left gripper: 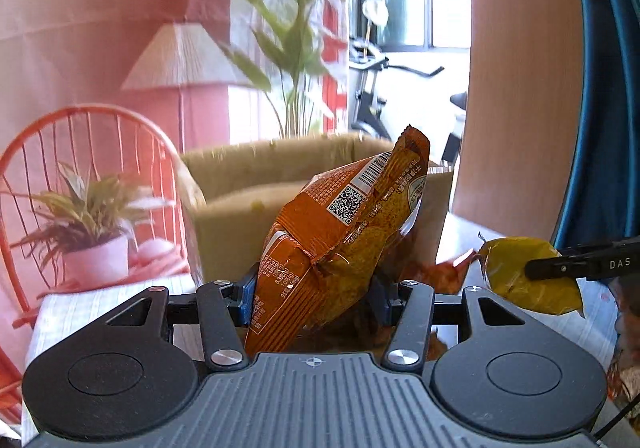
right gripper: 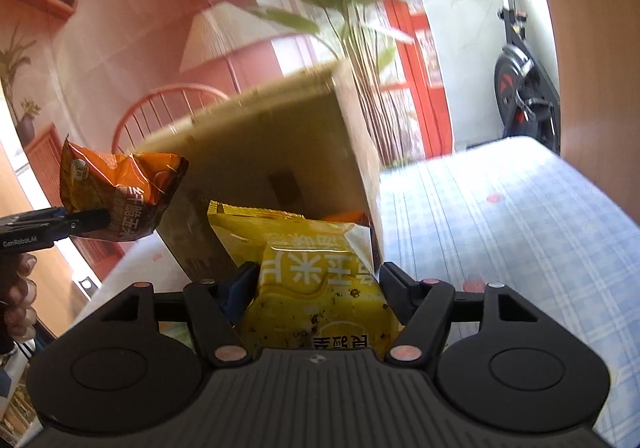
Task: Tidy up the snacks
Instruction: 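Lift the orange bag with the left tool and lower it into the box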
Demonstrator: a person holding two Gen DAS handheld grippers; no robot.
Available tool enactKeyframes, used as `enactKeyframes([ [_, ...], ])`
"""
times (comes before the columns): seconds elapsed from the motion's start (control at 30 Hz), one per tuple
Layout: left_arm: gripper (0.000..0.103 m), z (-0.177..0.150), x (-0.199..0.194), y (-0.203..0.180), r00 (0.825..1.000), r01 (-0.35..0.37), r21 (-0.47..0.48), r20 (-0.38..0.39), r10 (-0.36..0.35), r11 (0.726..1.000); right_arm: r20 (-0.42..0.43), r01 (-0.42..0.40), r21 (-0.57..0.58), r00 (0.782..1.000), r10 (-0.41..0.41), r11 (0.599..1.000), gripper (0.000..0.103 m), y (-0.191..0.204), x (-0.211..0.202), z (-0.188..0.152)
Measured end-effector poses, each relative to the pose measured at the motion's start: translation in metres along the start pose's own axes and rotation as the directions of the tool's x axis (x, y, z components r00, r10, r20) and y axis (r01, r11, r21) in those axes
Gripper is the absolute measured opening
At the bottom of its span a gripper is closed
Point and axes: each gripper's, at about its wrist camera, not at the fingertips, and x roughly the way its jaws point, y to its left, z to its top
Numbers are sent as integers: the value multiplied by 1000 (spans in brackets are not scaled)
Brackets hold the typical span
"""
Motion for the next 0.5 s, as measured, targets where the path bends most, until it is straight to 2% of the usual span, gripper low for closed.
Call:
enactKeyframes([
  [0.17, 56, 4, -6, 4, 1000, 7, -18, 28, -7, 1000, 47, -19, -20, 999, 20, 1000, 68, 10, -6, 15],
  [0.5, 56, 2, -13, 18, 1000, 19, -73, 21, -17, 997, 73, -47, 25, 996, 45, 999, 68, 13, -8, 22],
])
